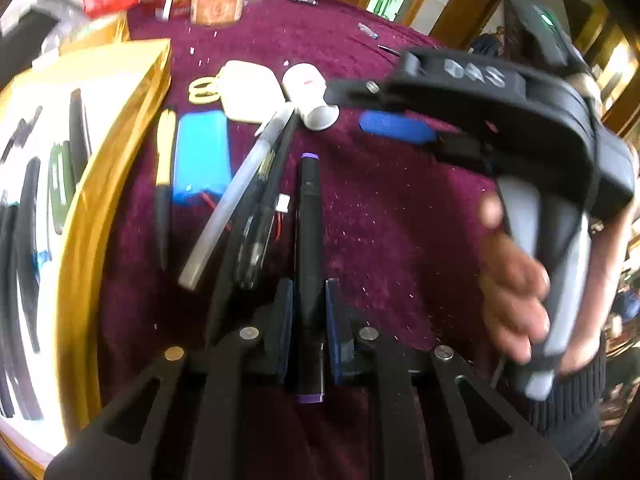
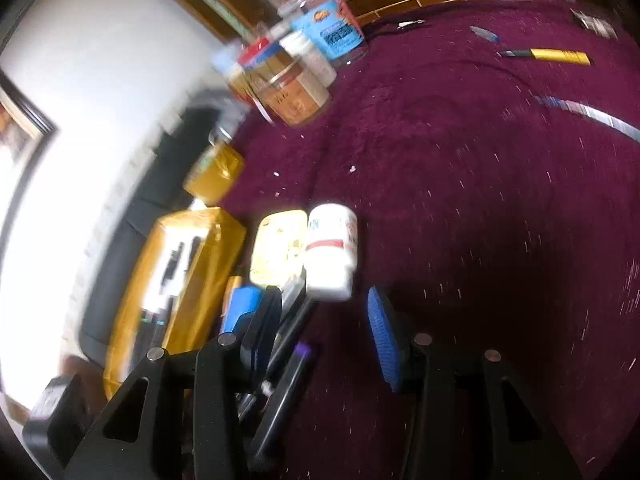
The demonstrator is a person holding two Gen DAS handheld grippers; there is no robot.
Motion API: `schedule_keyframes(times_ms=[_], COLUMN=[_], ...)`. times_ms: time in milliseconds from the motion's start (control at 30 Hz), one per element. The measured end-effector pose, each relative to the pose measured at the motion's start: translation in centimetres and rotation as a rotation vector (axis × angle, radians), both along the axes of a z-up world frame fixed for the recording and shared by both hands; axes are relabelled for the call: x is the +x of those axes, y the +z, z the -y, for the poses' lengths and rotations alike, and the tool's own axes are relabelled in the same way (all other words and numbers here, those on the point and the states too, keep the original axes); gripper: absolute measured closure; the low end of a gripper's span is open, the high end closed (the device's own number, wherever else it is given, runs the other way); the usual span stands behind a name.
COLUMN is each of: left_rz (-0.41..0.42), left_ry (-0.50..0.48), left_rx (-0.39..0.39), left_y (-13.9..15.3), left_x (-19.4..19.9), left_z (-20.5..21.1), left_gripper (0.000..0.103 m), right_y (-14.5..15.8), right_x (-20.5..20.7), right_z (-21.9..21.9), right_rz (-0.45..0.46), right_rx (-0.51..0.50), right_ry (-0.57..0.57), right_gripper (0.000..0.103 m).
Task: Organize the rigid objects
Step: 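Grasp a purple-capped black marker with the left tool while the right grasps the white bottle, then lift the purple-capped marker and white bottle off the table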
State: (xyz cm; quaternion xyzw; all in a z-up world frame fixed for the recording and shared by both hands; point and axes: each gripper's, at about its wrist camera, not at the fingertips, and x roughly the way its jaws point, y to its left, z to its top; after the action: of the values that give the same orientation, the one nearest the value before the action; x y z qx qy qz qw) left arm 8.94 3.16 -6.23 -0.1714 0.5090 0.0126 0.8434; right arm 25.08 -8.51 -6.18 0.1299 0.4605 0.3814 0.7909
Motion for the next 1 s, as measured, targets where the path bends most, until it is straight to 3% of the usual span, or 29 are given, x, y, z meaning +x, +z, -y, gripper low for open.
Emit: schedule_keyframes(times_ms=[67,167,200,267,400,533,633,733,1000], left_rz=[0.0,-0.004,-0.005,0.0,-0.011,-0.018,-0.016,-0.031,-0.027], left_ry=[-0.001,0.001,-0.001,-0.004,-0.021,-0.008,-0.015,-0.024,-0.031], left_rx=[-0.04,-0.098,-0.109,-0.112,-0.055,-0.061,-0.002,0.07,0.152], left_y=[-0.2,-0.4,-0.4,-0.5,-0.3,-0.3,-0.3,-0.2,0.1], left_x=[-0.3,-0.3,-0.4,-0.4,-0.2,0.0,0.0,0.4,0.2], left_z=[-0.7,-1.7,-1.9,-2.1,-1.4,-1.2,-0.3,0.8,2.7], left_gripper=[0.09,0.09,0.09,0.09,0.09,0.09,0.09,0.09,0.09], right_y=[0.6,-0.7,-1.1,-1.2,-1.6,-2.5,-2.6,-3.3,-2.7], right_x=[0.9,2.2,2.2,1.8,-0.7,-4.7,-6.3,-6.8,-7.5], right_z=[-1.4,-2.9,-2.8,-2.0,2.2,8.5,11.1,11.5,10.4], right_rz=[0.025,-0.018,-0.014,-0.001,-0.016,-0.036,-0.033,-0.04,0.051], right_rx=[-0.056,-0.108,-0.108,-0.112,-0.074,-0.025,0.002,0.051,-0.027], right_ry=[-0.002,-0.009,-0.021,-0.036,-0.095,-0.19,-0.256,-0.267,-0.286], right_gripper=[0.063,0.065,0.071,0.073,0.074,0.073,0.073,0.073,0.073])
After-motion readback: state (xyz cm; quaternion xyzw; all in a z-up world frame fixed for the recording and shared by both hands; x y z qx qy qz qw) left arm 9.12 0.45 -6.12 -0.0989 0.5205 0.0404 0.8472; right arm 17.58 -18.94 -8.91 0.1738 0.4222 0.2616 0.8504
